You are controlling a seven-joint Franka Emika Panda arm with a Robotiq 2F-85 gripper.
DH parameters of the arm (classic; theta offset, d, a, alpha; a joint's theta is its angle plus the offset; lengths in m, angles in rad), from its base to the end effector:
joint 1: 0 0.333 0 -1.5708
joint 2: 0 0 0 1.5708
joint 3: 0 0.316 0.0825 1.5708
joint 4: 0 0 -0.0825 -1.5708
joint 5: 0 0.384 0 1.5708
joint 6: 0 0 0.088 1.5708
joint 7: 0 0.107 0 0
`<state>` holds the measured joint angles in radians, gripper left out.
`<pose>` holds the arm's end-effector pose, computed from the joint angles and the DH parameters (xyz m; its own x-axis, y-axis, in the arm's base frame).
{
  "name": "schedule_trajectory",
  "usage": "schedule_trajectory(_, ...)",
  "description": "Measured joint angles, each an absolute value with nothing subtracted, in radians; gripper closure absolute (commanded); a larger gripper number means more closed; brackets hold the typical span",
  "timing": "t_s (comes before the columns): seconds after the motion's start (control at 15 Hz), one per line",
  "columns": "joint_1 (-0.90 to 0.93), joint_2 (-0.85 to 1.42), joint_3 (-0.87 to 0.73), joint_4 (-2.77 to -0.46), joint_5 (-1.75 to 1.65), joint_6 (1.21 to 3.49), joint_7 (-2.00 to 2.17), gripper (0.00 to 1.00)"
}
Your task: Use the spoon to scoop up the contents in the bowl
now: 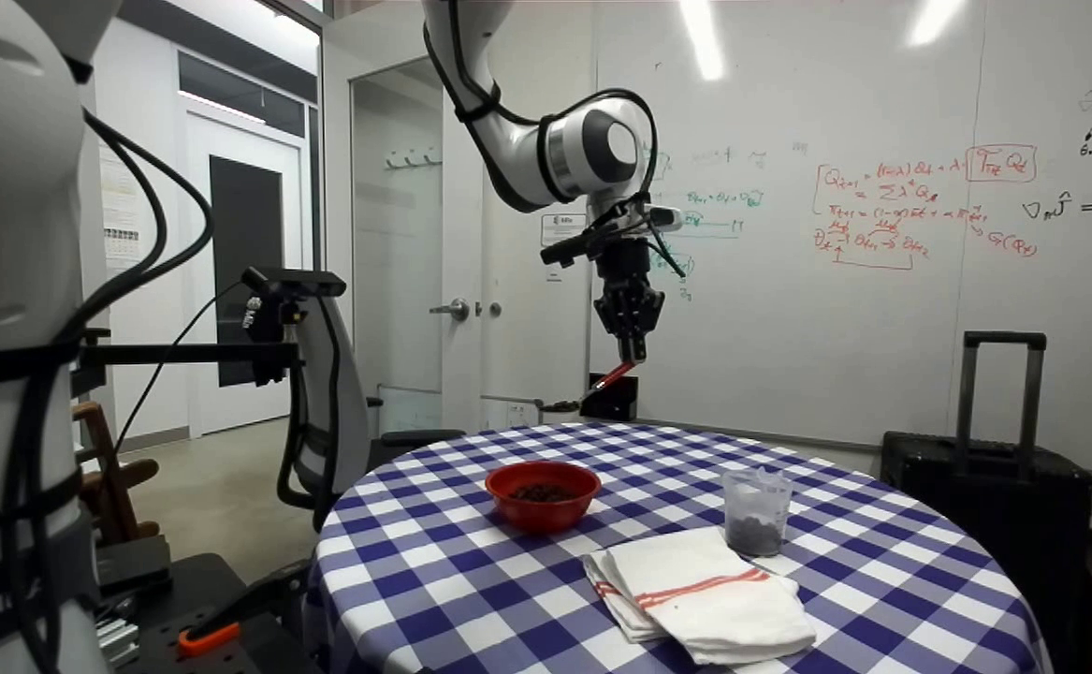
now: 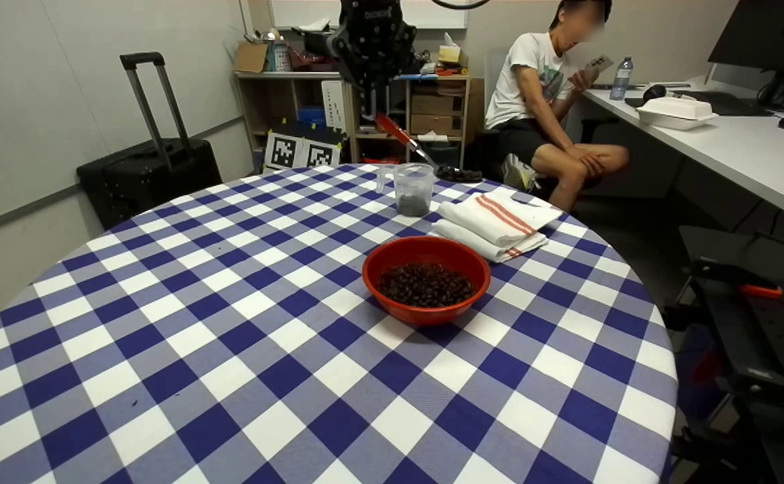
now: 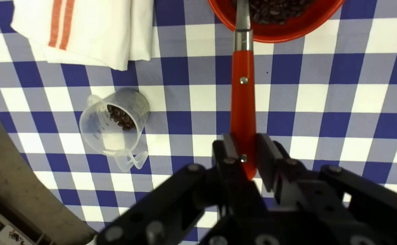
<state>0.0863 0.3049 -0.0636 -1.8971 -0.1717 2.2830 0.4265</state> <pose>0.6287 0.0124 0.3508 0.9514 -0.2792 0.1300 -0.2940 -0.9491 0.1131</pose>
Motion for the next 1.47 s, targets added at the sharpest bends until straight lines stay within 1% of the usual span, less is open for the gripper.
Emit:
schedule_trajectory(0.33, 0.126, 0.362, -0.031, -1.774, -0.249, 2.095, 0.312, 0.95)
schedule_trajectory(0.67, 0.141, 0.478, 0.017, -1.594, -0.250, 1.926, 0.131, 0.95)
schedule_trajectory(1.47, 0.125, 0.739, 0.035, -1.196, -0.236, 1.709, -0.111, 0.95)
